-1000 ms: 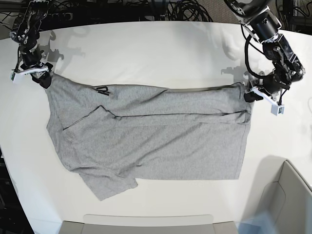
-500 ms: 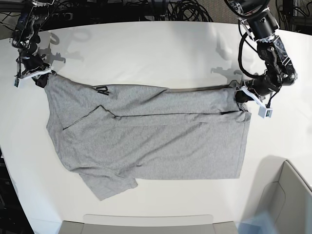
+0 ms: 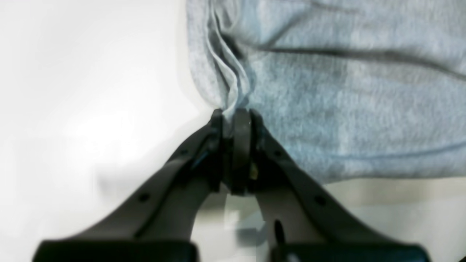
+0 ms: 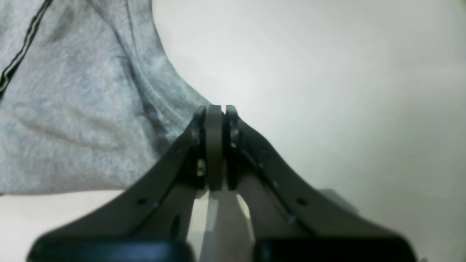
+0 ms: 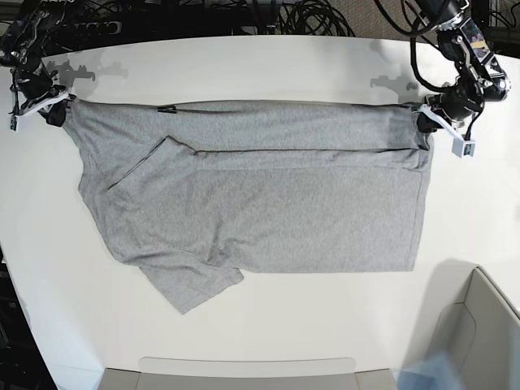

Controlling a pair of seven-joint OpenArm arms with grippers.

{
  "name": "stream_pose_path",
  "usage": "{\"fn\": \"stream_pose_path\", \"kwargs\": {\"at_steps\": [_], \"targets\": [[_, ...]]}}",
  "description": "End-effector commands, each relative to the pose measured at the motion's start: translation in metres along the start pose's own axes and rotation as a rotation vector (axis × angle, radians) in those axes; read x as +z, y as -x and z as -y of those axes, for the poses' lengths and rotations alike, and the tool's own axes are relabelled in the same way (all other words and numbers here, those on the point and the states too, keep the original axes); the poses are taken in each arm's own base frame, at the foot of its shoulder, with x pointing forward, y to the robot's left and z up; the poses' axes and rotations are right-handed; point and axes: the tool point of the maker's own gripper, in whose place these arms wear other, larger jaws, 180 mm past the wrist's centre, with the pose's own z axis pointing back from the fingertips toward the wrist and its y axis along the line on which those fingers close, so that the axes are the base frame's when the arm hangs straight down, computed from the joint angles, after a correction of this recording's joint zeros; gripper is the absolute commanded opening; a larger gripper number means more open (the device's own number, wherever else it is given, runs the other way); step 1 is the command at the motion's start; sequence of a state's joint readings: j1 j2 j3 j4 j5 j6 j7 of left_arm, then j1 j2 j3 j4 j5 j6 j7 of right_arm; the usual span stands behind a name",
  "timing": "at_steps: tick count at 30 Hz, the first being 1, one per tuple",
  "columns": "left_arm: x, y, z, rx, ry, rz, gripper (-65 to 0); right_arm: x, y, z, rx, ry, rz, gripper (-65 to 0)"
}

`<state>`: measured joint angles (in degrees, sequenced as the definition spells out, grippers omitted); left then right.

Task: Fold the T-shirt properly
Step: 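Drag both held corners back to flatten the folded shirt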

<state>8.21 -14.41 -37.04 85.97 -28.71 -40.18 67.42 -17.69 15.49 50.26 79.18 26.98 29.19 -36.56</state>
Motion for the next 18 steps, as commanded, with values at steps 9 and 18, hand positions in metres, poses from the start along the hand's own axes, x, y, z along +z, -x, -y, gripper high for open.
{"fn": "stream_pose_path", "kwargs": {"at_steps": [9,18], "targets": [[0.037,0.041,-0.035,-0.006,-0.128,-0.073,-65.0,0.019,0.013,0.005,0.062,-0.026,-0.02,-65.0],[0.045,0.072,-0.04,-0.007,-0.143,-0.138,-65.0,0.037,0.027,0.008,0.08,-0.021,-0.011,-65.0]]}}
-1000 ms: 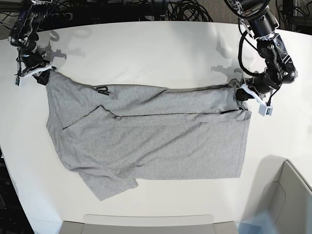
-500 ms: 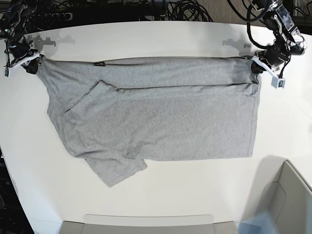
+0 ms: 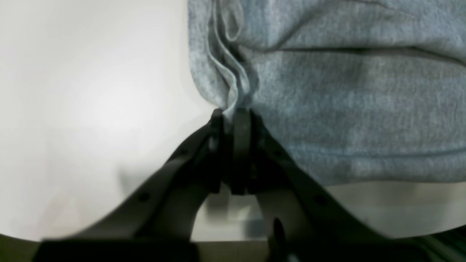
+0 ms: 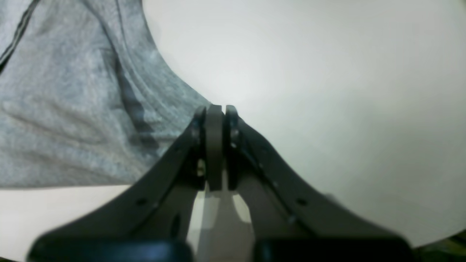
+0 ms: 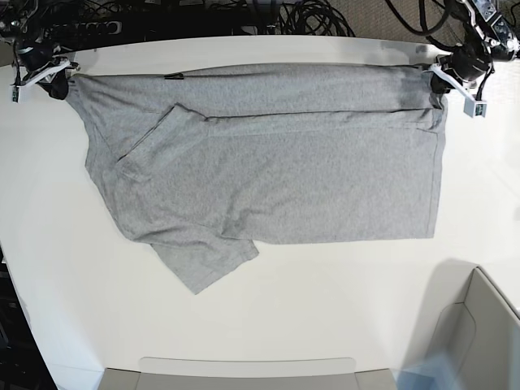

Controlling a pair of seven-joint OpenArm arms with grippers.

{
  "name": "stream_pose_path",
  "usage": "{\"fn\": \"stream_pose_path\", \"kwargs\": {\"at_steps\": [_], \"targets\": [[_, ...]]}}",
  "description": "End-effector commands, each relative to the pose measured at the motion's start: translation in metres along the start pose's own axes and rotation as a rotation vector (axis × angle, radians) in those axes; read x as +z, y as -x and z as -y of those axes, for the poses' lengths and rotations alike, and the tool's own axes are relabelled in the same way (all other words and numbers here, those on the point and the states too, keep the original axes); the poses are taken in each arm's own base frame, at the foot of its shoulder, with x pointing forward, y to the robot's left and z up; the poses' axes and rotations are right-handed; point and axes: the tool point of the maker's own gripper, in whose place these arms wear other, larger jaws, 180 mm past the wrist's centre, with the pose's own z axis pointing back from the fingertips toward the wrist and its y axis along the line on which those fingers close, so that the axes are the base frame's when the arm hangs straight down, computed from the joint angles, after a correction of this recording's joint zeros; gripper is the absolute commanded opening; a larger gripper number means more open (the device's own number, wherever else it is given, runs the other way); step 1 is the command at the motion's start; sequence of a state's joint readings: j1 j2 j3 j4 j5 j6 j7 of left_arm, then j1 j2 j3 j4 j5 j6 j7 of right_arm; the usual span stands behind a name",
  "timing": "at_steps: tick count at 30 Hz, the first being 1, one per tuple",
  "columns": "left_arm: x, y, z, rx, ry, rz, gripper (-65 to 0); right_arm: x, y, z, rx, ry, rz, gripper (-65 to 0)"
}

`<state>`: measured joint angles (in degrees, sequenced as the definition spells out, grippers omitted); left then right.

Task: Fold the T-shirt properly
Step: 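Drag both held corners back to flatten the folded shirt, then release the right gripper and move it to the shirt's hem corner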

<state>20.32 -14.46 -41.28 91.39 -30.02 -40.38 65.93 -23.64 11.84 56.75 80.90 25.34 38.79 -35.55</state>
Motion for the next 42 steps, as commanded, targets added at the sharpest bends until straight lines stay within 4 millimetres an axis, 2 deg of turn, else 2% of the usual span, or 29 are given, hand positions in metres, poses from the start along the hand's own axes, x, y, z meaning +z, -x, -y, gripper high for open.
{"fn": "stream_pose_path", "kwargs": {"at_steps": [1,5,8,9,11,15,18,22,25,27,31,35,38,40,42], "targets": [[0.005,0.011,-0.013,-0.018,-0.053,-0.066,-65.0,0.005,-0.011,0.005,0.051,0.017,0.015,-65.0],[0.007,0.008,-0.013,-0.03,-0.058,-0.063,-64.2,-0.002,-0.012,-0.005,0.103,0.048,-0.001,-65.0],[0.018,-0.006,-0.011,-0.072,-0.079,-0.023,-50.3,-0.005,-0.017,-0.01,0.139,0.074,-0.001,-65.0],[0.023,-0.005,-0.01,-0.088,-0.088,-0.021,-45.7,-0.007,-0.021,-0.013,0.149,0.083,0.003,-64.5],[0.031,-0.01,-0.007,-0.116,-0.101,-0.004,-41.2,-0.005,-0.024,-0.013,0.16,0.111,0.008,-58.5],[0.039,-0.022,-0.005,-0.151,-0.118,0.033,-42.1,0.003,-0.043,-0.014,0.188,0.163,0.054,-43.8],[0.041,-0.026,-0.004,-0.157,-0.12,0.041,-42.1,0.009,-0.057,-0.016,0.211,0.18,0.092,-37.6],[0.058,-0.037,-0.015,-0.149,-0.174,0.092,-42.1,0.029,-0.084,-0.012,0.221,0.216,0.183,-37.3],[0.073,-0.044,-0.028,-0.129,-0.226,0.131,-42.1,0.039,-0.105,-0.021,0.239,0.202,0.259,-37.3],[0.078,-0.057,-0.031,-0.115,-0.239,0.178,-42.1,0.042,-0.118,-0.031,0.263,0.183,0.294,-37.3],[0.074,-0.079,-0.023,-0.121,-0.219,0.231,-42.5,0.02,-0.139,-0.066,0.351,0.098,0.31,-37.3],[0.062,-0.098,0.002,-0.169,-0.156,0.256,-48.7,-0.005,-0.167,-0.108,0.451,0.029,0.333,-37.3],[0.059,-0.109,0.012,-0.186,-0.134,0.278,-51.2,-0.023,-0.186,-0.14,0.506,-0.013,0.349,-37.3],[0.059,-0.113,0.014,-0.188,-0.13,0.286,-51.2,-0.038,-0.199,-0.156,0.539,-0.031,0.351,-37.3],[0.059,-0.115,0.014,-0.188,-0.129,0.291,-51.2,-0.062,-0.204,-0.17,0.549,-0.061,0.318,-37.3]]}}
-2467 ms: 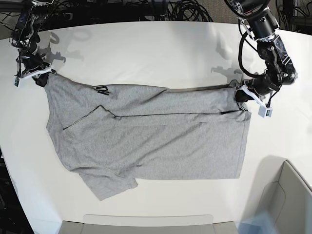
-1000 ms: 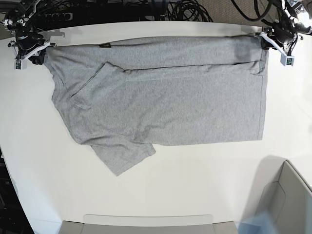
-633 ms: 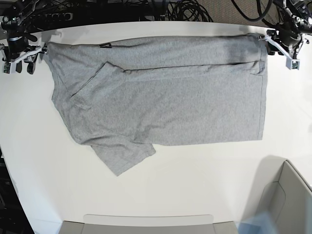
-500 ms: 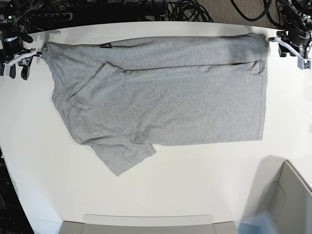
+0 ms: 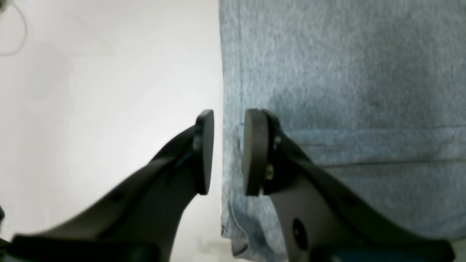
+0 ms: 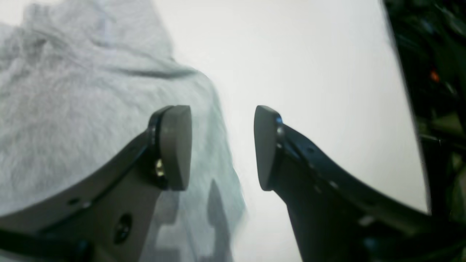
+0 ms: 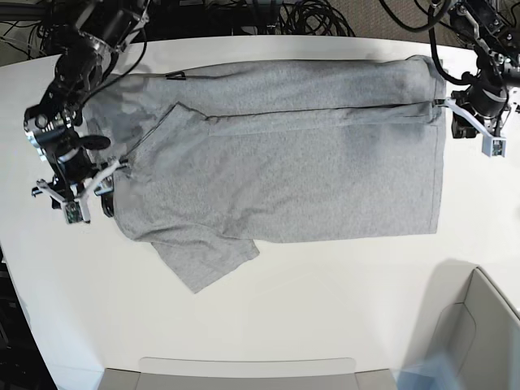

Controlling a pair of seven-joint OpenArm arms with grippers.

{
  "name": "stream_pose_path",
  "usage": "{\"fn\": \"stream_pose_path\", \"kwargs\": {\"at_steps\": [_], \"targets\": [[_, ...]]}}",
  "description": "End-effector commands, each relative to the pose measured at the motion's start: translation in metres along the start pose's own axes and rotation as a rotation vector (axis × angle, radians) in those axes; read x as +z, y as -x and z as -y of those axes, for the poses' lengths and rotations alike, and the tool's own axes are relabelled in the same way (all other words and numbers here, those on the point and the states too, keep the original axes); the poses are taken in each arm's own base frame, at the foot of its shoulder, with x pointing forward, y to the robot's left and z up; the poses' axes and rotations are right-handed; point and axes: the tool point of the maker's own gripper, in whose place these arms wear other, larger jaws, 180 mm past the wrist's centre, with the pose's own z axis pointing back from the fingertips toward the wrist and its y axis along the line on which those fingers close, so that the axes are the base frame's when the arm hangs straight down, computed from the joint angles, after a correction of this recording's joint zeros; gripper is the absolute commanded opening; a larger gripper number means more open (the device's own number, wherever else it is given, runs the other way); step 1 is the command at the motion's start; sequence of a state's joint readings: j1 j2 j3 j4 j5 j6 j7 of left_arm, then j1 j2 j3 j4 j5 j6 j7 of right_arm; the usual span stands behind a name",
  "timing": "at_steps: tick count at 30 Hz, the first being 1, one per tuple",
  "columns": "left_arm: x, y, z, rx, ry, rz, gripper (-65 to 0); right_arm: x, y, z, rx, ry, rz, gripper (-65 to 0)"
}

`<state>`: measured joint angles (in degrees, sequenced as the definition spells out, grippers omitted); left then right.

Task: Fold the T-shirt properly
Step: 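Release the right gripper and move it to the shirt's hem corner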

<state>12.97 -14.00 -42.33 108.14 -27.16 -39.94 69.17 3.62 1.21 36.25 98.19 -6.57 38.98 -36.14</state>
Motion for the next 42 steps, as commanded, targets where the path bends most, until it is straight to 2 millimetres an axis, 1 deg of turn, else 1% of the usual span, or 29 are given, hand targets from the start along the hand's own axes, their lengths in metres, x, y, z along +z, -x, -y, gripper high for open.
{"fn": "stream_pose_path", "kwargs": {"at_steps": [1,4,7,9,11,15,19,22,25,26,29,30,32,34,36,39,40,42], "targets": [[0.004,-0.011,-0.003,-0.018,-0.01,0.032,-51.2,-0.01,-0.018,0.005,0.013,-0.002,0.037,-37.3],[0.004,-0.01,-0.003,-0.017,-0.01,0.031,-51.1,-0.043,-0.02,0.005,-0.015,-0.034,-0.004,-37.3],[0.004,-0.01,-0.004,-0.017,-0.011,0.028,-51.1,-0.074,-0.012,0.0,-0.064,-0.088,-0.064,-37.3],[0.003,-0.009,-0.004,-0.016,-0.011,0.027,-51.1,-0.086,-0.005,-0.005,-0.08,-0.114,-0.102,-37.3],[0.003,-0.009,-0.004,-0.016,-0.011,0.027,-51.1,-0.095,0.011,-0.01,-0.119,-0.12,-0.153,-37.3],[0.003,-0.009,-0.004,-0.016,-0.011,0.027,-51.1,-0.104,0.035,-0.012,-0.207,-0.071,-0.19,-37.3],[0.003,-0.009,-0.003,-0.017,-0.01,0.026,-51.1,-0.096,0.068,-0.02,-0.227,-0.066,-0.242,-37.3],[0.003,-0.009,-0.003,-0.017,-0.01,0.026,-51.1,-0.084,0.087,-0.022,-0.217,-0.057,-0.27,-37.3],[0.003,-0.009,-0.003,-0.017,-0.01,0.026,-51.1,-0.062,0.105,-0.026,-0.19,-0.036,-0.29,-37.3],[0.003,-0.009,-0.003,-0.017,-0.01,0.026,-51.1,-0.053,0.11,-0.03,-0.184,-0.034,-0.304,-37.3],[0.003,-0.01,-0.003,-0.016,-0.01,0.028,-51.1,-0.03,0.116,-0.035,-0.155,-0.01,-0.356,-37.3],[0.003,-0.01,-0.003,-0.016,-0.01,0.029,-51.1,-0.025,0.115,-0.037,-0.148,-0.006,-0.362,-37.3],[0.003,-0.011,-0.003,-0.016,-0.01,0.031,-51.1,-0.018,0.108,-0.04,-0.143,0.003,-0.344,-37.3],[0.002,-0.017,-0.003,-0.014,-0.009,0.049,-51.1,-0.015,0.092,-0.038,-0.139,0.023,-0.303,-37.3],[0.002,-0.02,-0.003,-0.014,-0.008,0.054,-51.1,-0.013,0.076,-0.035,-0.135,0.042,-0.26,-37.3],[0.002,-0.021,-0.003,-0.02,-0.007,0.056,-51.1,-0.012,0.036,-0.022,-0.111,0.083,-0.165,-37.3],[0.0,-0.022,0.0,-0.029,0.001,0.053,-51.1,-0.014,0.023,-0.017,-0.109,0.094,-0.134,-37.3],[-0.002,-0.023,0.006,-0.042,0.016,0.05,-51.1,-0.02,0.002,-0.008,-0.105,0.107,-0.096,-37.2]]}}
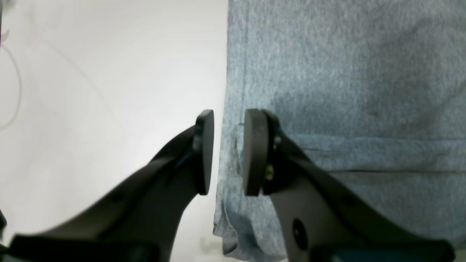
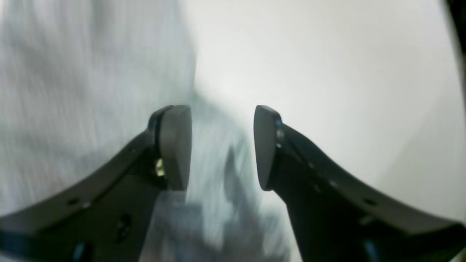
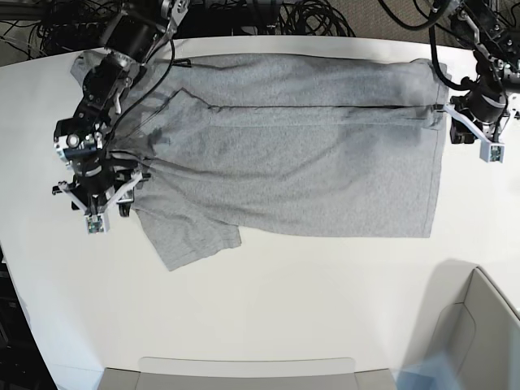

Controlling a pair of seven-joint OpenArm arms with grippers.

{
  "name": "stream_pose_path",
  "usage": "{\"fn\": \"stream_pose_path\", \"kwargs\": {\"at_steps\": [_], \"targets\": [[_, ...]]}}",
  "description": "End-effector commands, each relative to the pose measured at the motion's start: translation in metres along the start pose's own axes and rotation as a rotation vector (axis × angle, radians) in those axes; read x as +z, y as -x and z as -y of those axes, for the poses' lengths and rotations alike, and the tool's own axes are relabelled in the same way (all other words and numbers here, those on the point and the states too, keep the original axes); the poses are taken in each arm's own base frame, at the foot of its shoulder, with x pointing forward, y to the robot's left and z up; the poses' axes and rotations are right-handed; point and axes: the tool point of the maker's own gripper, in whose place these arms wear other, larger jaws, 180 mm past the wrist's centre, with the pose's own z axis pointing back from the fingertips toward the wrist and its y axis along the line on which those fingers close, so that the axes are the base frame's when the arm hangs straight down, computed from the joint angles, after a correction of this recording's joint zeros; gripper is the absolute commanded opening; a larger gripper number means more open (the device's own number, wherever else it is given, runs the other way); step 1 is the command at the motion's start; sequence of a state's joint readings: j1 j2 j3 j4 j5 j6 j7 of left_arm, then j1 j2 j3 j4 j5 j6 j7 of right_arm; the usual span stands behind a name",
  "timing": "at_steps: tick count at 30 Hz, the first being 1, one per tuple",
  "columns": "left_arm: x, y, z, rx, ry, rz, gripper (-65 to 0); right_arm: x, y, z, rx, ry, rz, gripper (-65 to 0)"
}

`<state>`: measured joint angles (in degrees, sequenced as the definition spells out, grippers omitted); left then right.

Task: Fold the T-shirt properly
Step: 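Release the right gripper and move it to the shirt's hem corner, then release the left gripper and move it to the other hem corner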

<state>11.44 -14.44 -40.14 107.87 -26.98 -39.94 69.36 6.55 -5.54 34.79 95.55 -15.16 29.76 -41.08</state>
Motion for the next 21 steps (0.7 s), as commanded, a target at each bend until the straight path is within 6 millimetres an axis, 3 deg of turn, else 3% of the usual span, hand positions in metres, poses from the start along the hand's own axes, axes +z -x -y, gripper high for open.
{"fn": "stream_pose_path", "kwargs": {"at_steps": [1,5,11,15,21], "targets": [[0.003,-0.012,-0.001,-0.023,-0.003,0.036,-51.1,-0.002,-0.028,0.009,0.006,0.014,0.066,-37.1],[0.001,-0.013,0.003,-0.027,0.008,0.036,-51.1,-0.035,-0.057,0.021,0.017,-0.016,0.063,-36.9],[-0.001,-0.013,0.008,-0.032,0.022,0.034,-51.1,-0.092,-0.059,0.039,-0.043,-0.111,-0.066,-36.9],[-0.001,-0.012,0.009,-0.031,0.022,0.034,-51.1,-0.115,-0.061,0.025,-0.098,-0.189,-0.054,-36.9],[-0.001,-0.012,0.009,-0.029,0.023,0.034,-51.1,-0.129,-0.047,-0.003,-0.153,-0.263,-0.035,-36.9]]}}
